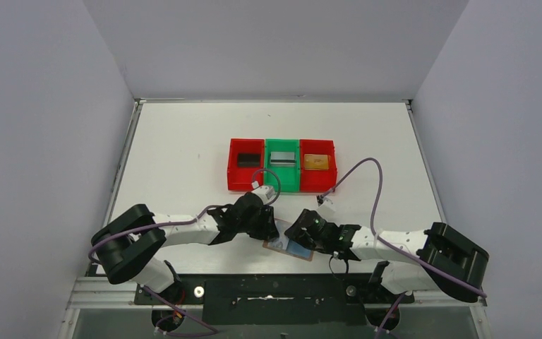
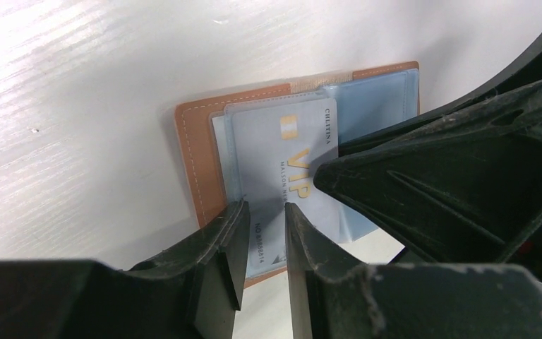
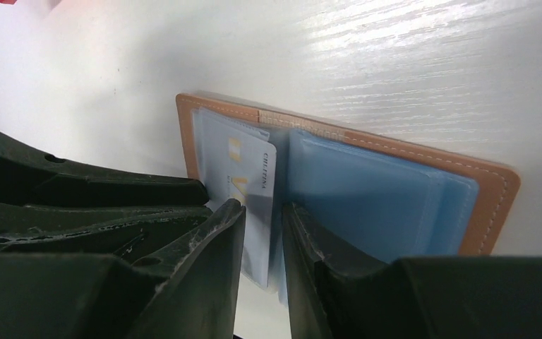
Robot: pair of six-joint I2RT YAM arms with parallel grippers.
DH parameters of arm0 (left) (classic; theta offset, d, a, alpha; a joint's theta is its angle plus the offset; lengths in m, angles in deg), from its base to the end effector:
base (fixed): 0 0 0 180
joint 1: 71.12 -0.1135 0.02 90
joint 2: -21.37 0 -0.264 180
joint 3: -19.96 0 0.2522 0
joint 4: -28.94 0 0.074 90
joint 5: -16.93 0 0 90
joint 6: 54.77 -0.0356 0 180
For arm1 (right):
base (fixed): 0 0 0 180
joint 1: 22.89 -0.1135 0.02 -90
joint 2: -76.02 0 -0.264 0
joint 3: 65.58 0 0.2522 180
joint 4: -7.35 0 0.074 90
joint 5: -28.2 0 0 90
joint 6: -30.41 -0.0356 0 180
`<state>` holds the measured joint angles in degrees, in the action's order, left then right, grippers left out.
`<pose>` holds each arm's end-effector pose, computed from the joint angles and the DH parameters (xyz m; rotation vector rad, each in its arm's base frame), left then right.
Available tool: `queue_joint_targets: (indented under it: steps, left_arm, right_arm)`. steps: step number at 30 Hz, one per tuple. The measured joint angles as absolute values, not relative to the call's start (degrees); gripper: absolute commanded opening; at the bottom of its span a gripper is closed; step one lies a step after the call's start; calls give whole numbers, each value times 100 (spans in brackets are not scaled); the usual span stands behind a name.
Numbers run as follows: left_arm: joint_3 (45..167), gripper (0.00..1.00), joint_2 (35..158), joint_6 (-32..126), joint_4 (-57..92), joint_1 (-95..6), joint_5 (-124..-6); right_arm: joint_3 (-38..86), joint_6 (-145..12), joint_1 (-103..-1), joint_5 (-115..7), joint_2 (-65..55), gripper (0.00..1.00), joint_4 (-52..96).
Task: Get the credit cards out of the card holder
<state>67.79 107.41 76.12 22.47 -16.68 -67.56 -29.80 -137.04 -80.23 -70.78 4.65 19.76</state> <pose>0.1587 -0.2279 0.1439 0.3504 2.5170 -0.8664 0.1201 0.1770 0.1358 0.5301 2.5415 0.8413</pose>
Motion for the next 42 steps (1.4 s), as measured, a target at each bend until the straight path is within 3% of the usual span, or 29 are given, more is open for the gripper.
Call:
queue_joint_targets:
  steps: [10, 14, 20, 26, 34, 42]
  left_arm:
    - [6556, 19, 10743, 7852, 2649, -1622, -6806]
    - [6556, 18, 10743, 7909, 2644, -1570, -6845]
    - [6556, 15, 10748, 8003, 2590, -1519, -6983]
    - [6560, 11, 10842, 8093, 2712, -1460, -7046]
    - [6575, 0, 10877, 8187, 2710, -1421, -7201]
    - [6864, 0, 10885, 8630, 2076, -1345, -7818]
  right_arm:
    - [-3131, -13746, -8019, -7043, 437, 19, 1653]
    - [-3448, -13748, -8019, -7010, 697, 21, 1378]
    - [-3931, -13743, -7920, -6842, 1167, 6, 881]
    - [-4484, -13837, -7496, -6352, 1145, 14, 3]
    - [-4484, -13798, -7387, -6179, 1064, 0, -159]
    - [-4650, -13407, -6762, -5757, 1923, 0, 121]
